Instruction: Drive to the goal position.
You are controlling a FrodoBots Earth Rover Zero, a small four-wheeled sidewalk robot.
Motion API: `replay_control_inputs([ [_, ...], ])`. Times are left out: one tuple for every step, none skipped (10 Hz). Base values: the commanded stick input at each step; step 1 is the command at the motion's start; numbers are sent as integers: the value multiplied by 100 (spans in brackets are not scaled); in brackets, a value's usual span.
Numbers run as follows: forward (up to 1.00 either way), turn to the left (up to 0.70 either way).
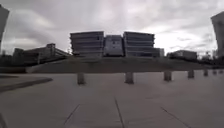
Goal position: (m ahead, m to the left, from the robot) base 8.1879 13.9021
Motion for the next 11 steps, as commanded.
replay_control_inputs([
  [100,0],
  [100,0],
  [100,0],
  [100,0],
  [100,0],
  [100,7],
  [100,14],
  [100,15],
  [100,0],
  [100,5],
  [100,9],
])
